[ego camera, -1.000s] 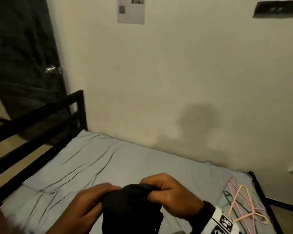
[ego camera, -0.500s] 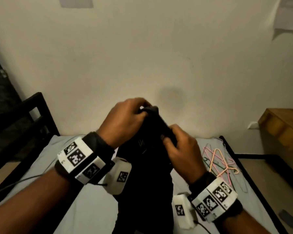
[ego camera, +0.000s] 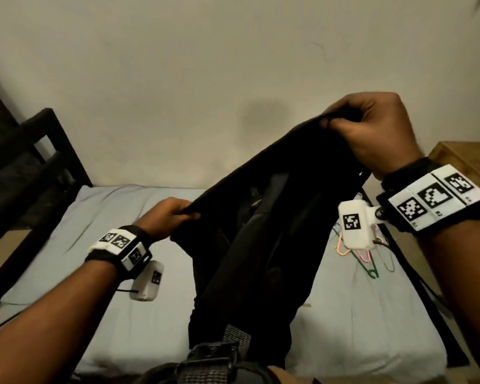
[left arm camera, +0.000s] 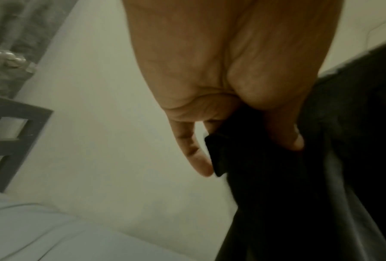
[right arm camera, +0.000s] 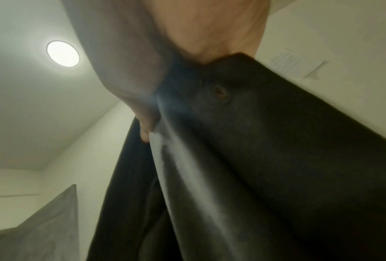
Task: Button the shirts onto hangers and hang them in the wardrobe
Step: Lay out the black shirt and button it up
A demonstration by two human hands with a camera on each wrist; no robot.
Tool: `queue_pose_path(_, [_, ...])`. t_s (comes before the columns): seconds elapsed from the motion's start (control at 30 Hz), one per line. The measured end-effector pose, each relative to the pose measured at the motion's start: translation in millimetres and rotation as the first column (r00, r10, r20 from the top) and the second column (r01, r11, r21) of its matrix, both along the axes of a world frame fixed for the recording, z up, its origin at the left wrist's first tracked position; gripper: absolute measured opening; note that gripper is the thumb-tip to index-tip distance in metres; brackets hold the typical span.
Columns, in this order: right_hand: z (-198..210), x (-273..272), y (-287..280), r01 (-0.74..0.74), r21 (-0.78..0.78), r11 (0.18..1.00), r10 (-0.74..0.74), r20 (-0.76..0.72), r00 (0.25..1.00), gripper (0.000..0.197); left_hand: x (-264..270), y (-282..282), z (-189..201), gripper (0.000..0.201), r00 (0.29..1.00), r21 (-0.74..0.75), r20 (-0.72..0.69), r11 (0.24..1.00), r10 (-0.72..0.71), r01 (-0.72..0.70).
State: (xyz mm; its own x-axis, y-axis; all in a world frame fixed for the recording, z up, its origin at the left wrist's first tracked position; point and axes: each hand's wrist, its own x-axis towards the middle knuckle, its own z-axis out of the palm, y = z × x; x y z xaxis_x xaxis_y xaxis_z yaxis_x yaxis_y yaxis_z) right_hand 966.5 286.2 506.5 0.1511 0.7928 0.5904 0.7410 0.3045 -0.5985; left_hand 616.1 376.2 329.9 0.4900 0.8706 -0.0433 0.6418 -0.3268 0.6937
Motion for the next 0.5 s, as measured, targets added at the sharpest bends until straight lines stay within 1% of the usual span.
queue_pose_path(0.07, [-10.3,13.9,1.1,0.056,-0.063,0.996,-0.054,0.037,0.998,0.014,-13.6,8.3,0.8,0.019,0.997,-0.005,0.071,0.999,0.035,-0.035])
queue_pose_path(0.17, [-30.2,32.8,9.5,0.117,-0.219,0.969,-0.099,0.091,0.991,0.014,-24.8,22.4,28.6,0.017,0.975,-0.008,0.183,0.992,0.125,-0.126])
queue_pose_path(0.2, [-34.9,36.9,12.9,0.130,-0.269,0.954,-0.103,0.114,0.988,0.013,-26.7,26.6,40.7,0.020,0.959,-0.033,0.239,0.989,0.149,-0.146])
queue_pose_path(0.27, [-38.4,42.8,18.3,0.157,-0.319,0.935,-0.112,0.154,0.982,0.012,-25.9,32.7,65.7,0.043,0.927,-0.086,0.334,0.985,0.168,-0.147])
queue_pose_path(0.3, [-37.1,44.8,20.5,0.169,-0.317,0.933,-0.121,0.167,0.978,0.013,-24.9,33.6,78.5,0.055,0.926,-0.077,0.342,0.987,0.159,-0.142])
queue_pose_path(0.33, [-35.1,46.9,22.4,0.182,-0.302,0.936,-0.134,0.172,0.976,0.015,-23.2,33.5,91.2,0.062,0.938,-0.038,0.321,0.992,0.127,-0.121])
queue_pose_path(0.37, [-32.3,48.8,24.3,0.194,-0.280,0.940,-0.154,0.159,0.975,0.017,-20.9,31.8,104.5,0.065,0.960,0.015,0.267,0.995,0.087,-0.095])
queue_pose_path(0.43, [-27.9,50.1,26.1,0.206,-0.232,0.951,-0.184,0.114,0.976,0.018,-16.9,31.5,126.1,0.063,0.994,0.114,0.106,0.993,0.032,-0.044])
queue_pose_path(0.47, [-26.7,49.8,26.9,0.205,-0.220,0.954,-0.183,0.117,0.976,0.018,-15.5,33.0,134.5,0.058,0.999,0.176,0.006,0.983,0.050,-0.050])
queue_pose_path(0.5, [-26.9,47.3,26.5,0.200,-0.224,0.954,-0.170,0.147,0.974,0.018,-14.3,33.8,140.6,0.052,0.988,0.261,-0.112,0.963,0.104,-0.072])
